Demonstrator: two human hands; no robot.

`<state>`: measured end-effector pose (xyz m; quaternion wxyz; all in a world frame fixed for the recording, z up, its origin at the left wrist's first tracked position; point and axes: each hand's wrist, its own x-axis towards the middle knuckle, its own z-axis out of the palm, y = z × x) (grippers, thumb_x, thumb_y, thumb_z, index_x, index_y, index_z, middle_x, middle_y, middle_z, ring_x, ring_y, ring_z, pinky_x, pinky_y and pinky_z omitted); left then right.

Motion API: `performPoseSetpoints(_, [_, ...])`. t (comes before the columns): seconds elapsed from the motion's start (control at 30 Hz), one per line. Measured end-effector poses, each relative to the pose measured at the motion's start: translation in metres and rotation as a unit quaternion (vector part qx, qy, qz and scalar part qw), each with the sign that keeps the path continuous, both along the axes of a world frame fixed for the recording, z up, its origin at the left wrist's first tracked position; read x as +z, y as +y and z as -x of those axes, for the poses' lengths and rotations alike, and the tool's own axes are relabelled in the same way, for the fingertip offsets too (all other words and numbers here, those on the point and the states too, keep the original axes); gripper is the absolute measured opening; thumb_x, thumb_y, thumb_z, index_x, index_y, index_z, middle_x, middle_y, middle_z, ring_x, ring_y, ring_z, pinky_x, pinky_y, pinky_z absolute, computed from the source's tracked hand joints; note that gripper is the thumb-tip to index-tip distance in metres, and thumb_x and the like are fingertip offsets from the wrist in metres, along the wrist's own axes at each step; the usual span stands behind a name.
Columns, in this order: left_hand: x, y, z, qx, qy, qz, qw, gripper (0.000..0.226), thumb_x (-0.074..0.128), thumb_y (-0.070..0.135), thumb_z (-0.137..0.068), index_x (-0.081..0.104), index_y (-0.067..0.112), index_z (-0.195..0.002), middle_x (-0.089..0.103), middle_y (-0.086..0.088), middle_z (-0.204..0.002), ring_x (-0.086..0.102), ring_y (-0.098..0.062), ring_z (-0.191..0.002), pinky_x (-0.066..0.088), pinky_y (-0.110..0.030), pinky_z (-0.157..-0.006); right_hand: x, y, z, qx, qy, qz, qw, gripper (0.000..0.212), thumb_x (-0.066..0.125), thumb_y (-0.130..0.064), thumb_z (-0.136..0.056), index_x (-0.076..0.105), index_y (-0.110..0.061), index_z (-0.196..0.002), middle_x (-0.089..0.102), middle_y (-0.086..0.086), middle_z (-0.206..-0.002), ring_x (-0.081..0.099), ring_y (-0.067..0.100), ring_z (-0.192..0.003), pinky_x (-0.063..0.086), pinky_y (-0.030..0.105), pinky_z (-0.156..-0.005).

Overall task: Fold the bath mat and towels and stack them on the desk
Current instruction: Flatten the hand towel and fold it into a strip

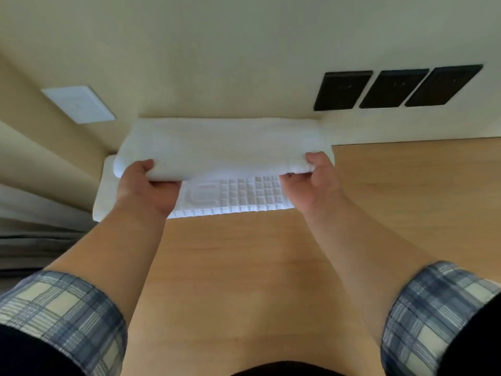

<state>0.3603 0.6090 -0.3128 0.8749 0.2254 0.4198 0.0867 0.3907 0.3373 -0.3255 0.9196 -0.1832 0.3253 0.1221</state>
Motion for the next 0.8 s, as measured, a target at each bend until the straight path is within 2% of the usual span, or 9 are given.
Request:
performPoseSetpoints(0.07, [-0.039, 0.008, 0.015, -0.028, 0.084, -0.012, 0.996, 0.031, 0.049, 0.01, -0.097, 0.058, 0.013, -0.126, 0.071, -0.009, -0.114, 0.069, -0.029, -0.101, 0.056, -0.045, -0.069, -0.033, 0.002, 0.011, 0.041, 0.067, 0.064, 0.995, 0.028, 0.055, 0.002, -0.089, 0.065, -0.006, -0.114, 0.076, 0.011, -0.104, 0.074, 0.03, -0.093, 0.056, 0.048, -0.09])
performPoseSetpoints(0.17, [-0.078, 0.022, 0.028, -0.056, 0.161, -0.039, 0.985, 0.025, 0.055, 0.021, -0.099, 0.06, 0.015, -0.122, 0.07, -0.004, -0.112, 0.068, -0.021, -0.098, 0.056, -0.04, -0.062, -0.064, -0.004, 0.016, 0.077, 0.103, 0.137, 0.982, 0.017, 0.056, -0.003, -0.095, 0.064, -0.006, -0.11, 0.077, 0.01, -0.097, 0.075, 0.028, -0.087, 0.058, 0.047, -0.082])
performPoseSetpoints(0.3, [-0.094, 0.034, 0.027, -0.057, 0.165, -0.067, 0.982, 0.013, 0.058, 0.022, -0.097, 0.061, 0.017, -0.109, 0.071, -0.003, -0.104, 0.071, -0.02, -0.087, 0.06, -0.041, -0.063, -0.074, -0.01, 0.008, 0.115, 0.102, 0.225, 0.962, 0.016, 0.06, -0.009, -0.097, 0.063, -0.005, -0.113, 0.077, 0.01, -0.099, 0.075, 0.026, -0.089, 0.061, 0.047, -0.079])
performPoseSetpoints(0.4, [-0.096, 0.037, 0.024, -0.041, 0.167, -0.09, 0.981, 0.021, 0.055, 0.022, -0.096, 0.06, 0.021, -0.117, 0.072, -0.003, -0.105, 0.071, -0.022, -0.09, 0.059, -0.044, -0.063, -0.078, -0.011, 0.007, 0.12, 0.111, 0.267, 0.95, 0.019, 0.063, -0.012, -0.097, 0.064, -0.005, -0.115, 0.077, 0.008, -0.101, 0.075, 0.023, -0.092, 0.059, 0.045, -0.088])
performPoseSetpoints(0.47, [-0.094, 0.04, 0.023, -0.027, 0.177, -0.092, 0.979, 0.018, 0.054, 0.023, -0.095, 0.062, 0.024, -0.111, 0.071, -0.003, -0.105, 0.071, -0.023, -0.09, 0.059, -0.044, -0.059, -0.079, -0.01, 0.007, 0.127, 0.107, 0.303, 0.939, 0.025, 0.063, -0.016, -0.097, 0.063, -0.01, -0.121, 0.075, 0.005, -0.109, 0.072, 0.021, -0.099, 0.057, 0.041, -0.092])
performPoseSetpoints(0.57, [-0.094, 0.043, 0.024, -0.051, 0.196, -0.108, 0.973, 0.012, 0.055, 0.023, -0.092, 0.062, 0.024, -0.101, 0.072, -0.003, -0.101, 0.072, -0.023, -0.086, 0.059, -0.042, -0.057, -0.078, -0.01, 0.006, 0.138, 0.096, 0.403, 0.9, 0.03, 0.062, -0.017, -0.096, 0.063, -0.018, -0.126, 0.069, -0.001, -0.115, 0.069, 0.016, -0.099, 0.06, 0.029, -0.079])
performPoseSetpoints(0.63, [-0.096, 0.044, 0.028, -0.085, 0.197, -0.144, 0.966, 0.013, 0.055, 0.021, -0.091, 0.062, 0.022, -0.102, 0.072, -0.004, -0.099, 0.074, -0.022, -0.082, 0.059, -0.039, -0.056, -0.078, -0.009, 0.005, 0.134, 0.09, 0.479, 0.863, 0.025, 0.06, -0.017, -0.095, 0.067, -0.021, -0.119, 0.07, -0.005, -0.107, 0.071, 0.006, -0.076, 0.06, 0.025, -0.069])
performPoseSetpoints(0.7, [-0.098, 0.044, 0.029, -0.111, 0.193, -0.17, 0.96, 0.021, 0.055, 0.019, -0.091, 0.059, 0.02, -0.112, 0.071, -0.006, -0.1, 0.074, -0.022, -0.077, 0.059, -0.037, -0.056, -0.08, -0.009, 0.004, 0.128, 0.085, 0.533, 0.832, 0.024, 0.058, -0.019, -0.094, 0.068, -0.024, -0.115, 0.071, -0.008, -0.1, 0.07, 0.004, -0.063, 0.061, 0.03, -0.074])
performPoseSetpoints(0.8, [-0.096, 0.046, 0.028, -0.143, 0.18, -0.191, 0.954, 0.02, 0.054, 0.017, -0.092, 0.051, 0.026, -0.11, 0.069, -0.007, -0.101, 0.073, -0.021, -0.074, 0.058, -0.035, -0.055, -0.082, -0.009, 0.006, 0.116, 0.076, 0.593, 0.794, 0.022, 0.054, -0.021, -0.092, 0.067, -0.029, -0.108, 0.071, -0.009, -0.096, 0.07, 0.009, -0.076, 0.057, 0.025, -0.065])
